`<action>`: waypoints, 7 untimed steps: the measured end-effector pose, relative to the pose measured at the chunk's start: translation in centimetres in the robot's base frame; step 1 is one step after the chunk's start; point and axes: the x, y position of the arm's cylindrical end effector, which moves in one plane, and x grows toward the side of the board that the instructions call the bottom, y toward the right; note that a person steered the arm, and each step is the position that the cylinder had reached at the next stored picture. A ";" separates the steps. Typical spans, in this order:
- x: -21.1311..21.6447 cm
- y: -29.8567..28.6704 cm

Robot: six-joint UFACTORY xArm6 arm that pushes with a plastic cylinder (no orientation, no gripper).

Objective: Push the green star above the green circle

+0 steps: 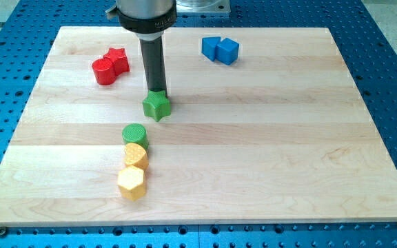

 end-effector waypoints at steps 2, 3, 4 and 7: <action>0.5 5.0; 1.3 2.7; 1.3 0.4; 2.1 -1.5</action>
